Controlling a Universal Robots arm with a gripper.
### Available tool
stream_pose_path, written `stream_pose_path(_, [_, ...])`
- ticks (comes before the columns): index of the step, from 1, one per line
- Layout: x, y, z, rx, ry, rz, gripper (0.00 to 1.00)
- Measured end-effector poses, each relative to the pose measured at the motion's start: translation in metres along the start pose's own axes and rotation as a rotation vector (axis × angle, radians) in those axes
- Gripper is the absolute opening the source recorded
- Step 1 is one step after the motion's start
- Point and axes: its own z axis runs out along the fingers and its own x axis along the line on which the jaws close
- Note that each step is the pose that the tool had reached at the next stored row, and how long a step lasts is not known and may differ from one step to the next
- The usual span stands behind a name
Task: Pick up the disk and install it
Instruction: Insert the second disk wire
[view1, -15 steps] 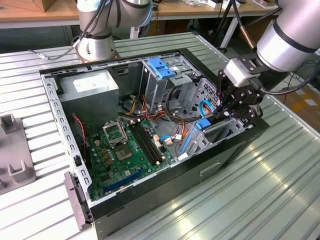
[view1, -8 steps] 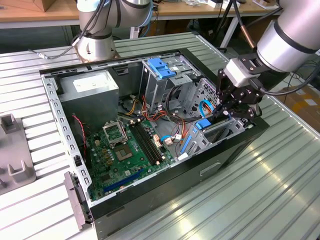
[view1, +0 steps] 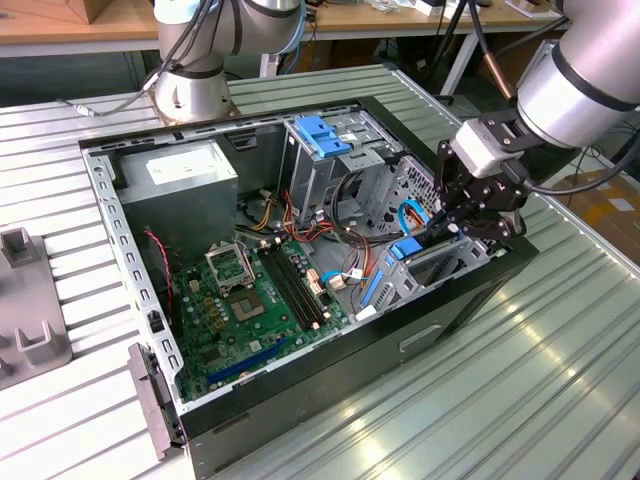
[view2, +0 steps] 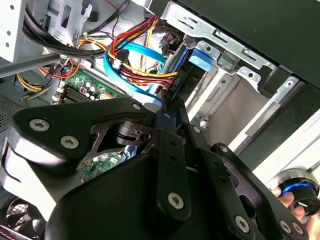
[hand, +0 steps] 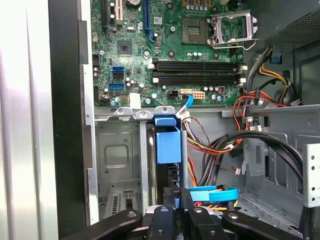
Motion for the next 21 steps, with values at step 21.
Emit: stream_pose_path(21, [0.0019, -0.0001, 0.0041, -0.0011, -0.0133, 0.0, 0.16])
